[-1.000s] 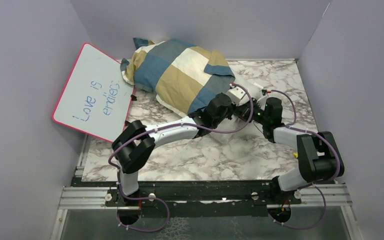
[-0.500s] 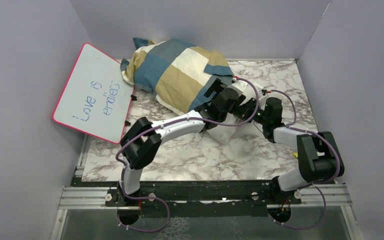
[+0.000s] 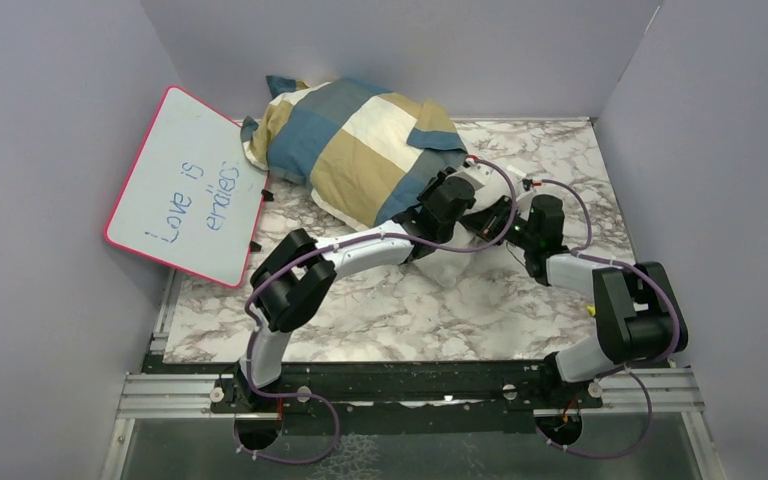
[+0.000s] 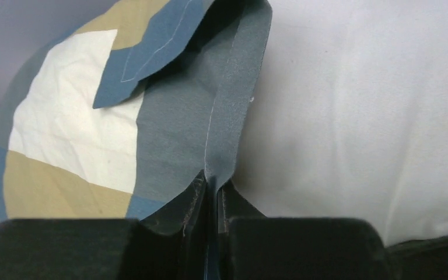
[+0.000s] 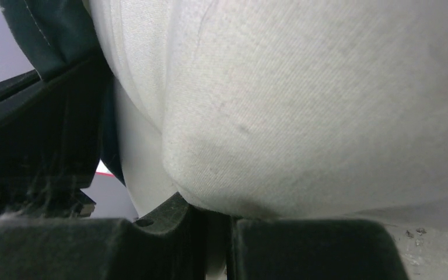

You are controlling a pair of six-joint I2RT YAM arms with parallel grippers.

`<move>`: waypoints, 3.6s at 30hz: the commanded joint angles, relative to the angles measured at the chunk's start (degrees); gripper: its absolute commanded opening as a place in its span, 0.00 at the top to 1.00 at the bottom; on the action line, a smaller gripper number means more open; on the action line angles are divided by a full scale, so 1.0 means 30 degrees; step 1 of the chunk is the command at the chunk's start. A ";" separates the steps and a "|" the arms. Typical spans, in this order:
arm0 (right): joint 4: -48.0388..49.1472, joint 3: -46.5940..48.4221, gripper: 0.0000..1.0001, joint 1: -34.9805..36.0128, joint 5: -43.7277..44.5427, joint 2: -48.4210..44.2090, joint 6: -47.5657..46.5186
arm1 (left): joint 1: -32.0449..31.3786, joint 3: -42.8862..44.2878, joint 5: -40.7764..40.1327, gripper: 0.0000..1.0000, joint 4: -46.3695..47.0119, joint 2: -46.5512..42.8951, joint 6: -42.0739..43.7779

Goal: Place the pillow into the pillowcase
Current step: Stuff the pillow into the pillowcase.

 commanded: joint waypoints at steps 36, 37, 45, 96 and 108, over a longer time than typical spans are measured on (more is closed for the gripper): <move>0.2558 -0.1635 0.91 0.1812 0.0437 0.0141 0.1218 | -0.0275 -0.3310 1.0791 1.00 0.1668 -0.2023 -0.8778; 0.2330 -0.1598 0.90 0.1812 0.0524 0.0046 0.1047 | -0.0275 -0.3187 1.0649 1.00 0.1364 -0.2055 -0.8799; -0.2285 -0.0651 0.68 0.1812 0.2116 -0.2719 -0.1532 | -0.0275 -0.2237 1.0227 0.65 -0.1464 -0.4135 -0.9391; -1.0851 2.0967 0.23 0.5887 0.8568 0.8736 -2.4174 | 0.4617 -1.2864 1.4676 0.02 -0.6992 -2.0198 -0.6591; -0.9649 1.9041 0.80 0.5157 1.3121 0.7386 -2.1884 | 0.4658 -1.2750 1.4821 0.01 -0.6890 -2.0642 -0.6724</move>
